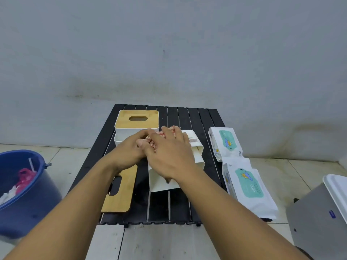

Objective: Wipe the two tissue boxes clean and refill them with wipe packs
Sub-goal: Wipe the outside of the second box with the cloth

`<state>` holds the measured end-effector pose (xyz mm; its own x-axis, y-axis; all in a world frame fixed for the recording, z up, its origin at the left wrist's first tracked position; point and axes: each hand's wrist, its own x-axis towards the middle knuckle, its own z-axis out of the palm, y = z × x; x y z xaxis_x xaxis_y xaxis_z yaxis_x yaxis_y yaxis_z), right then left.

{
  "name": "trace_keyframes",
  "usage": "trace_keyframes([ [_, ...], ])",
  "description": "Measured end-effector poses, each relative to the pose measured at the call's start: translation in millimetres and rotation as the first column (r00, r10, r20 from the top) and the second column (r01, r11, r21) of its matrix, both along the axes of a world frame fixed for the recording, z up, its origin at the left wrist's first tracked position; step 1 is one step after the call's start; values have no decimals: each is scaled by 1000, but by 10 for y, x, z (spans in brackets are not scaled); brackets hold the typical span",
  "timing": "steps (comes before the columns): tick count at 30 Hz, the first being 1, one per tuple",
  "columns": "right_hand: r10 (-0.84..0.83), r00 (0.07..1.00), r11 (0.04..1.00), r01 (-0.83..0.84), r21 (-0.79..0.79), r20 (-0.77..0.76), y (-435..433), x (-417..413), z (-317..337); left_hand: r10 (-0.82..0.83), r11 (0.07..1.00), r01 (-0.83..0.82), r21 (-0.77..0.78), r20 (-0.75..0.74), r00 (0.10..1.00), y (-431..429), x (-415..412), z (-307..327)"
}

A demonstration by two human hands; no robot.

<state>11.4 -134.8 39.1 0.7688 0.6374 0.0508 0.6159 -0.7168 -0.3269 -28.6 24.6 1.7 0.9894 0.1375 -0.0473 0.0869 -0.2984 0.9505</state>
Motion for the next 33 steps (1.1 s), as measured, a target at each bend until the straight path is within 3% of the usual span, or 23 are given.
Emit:
trace_keyframes([
  [6, -35, 999, 999, 35, 4, 30, 123, 238, -40, 4, 1000, -4, 14, 3, 1000, 9, -8, 43],
  [10, -9, 990, 992, 26, -121, 144, -141, 463, -65, 18, 999, -19, -33, -28, 999, -10, -16, 87],
  [12, -44, 992, 992, 58, -115, 117, -267, 540, -78, 27, 999, -29, -39, -37, 999, -31, -22, 98],
  [14, -120, 992, 990, 122, 69, -22, -385, 551, -67, 31, 999, -32, -38, -40, 999, -36, -23, 95],
  [16, -196, 951, 922, 262, 286, -239, -513, 556, -49, 33, 998, -36, -46, -60, 998, -32, -25, 95],
  [19, -244, 908, 857, 366, 362, -341, -687, 629, -32, 37, 997, -42, -66, -79, 996, -44, -36, 110],
  [22, -323, 802, 689, 564, 456, -503, -846, 720, -145, 45, 997, -51, -62, -95, 994, -63, -55, 110],
  [24, -287, 658, 459, 733, 503, -696, -999, 715, -206, 110, 994, -109, 24, -77, 991, -97, -76, 127],
  [26, -175, 497, 243, 859, 452, -850, -1126, 726, -219, 310, 929, -327, 174, 121, 943, -236, -120, 170],
  [28, -99, 428, 130, 900, 415, -898, -1256, 771, -171, 450, 805, -562, 192, 419, 788, -540, -200, 189],
  [29, -80, 424, 97, 904, 416, -902, -1298, 801, -141, 437, 793, -574, 204, 465, 770, -749, -243, 162],
  [31, -41, 405, 70, 913, 402, -913, -1376, 841, -123, 302, 866, -384, 321, 277, 912, -1180, -296, 15],
  [33, -8, 390, 53, 920, 389, -921, -1417, 859, -140, 176, 853, -162, 495, 19, 984, -1503, -285, -233],
])
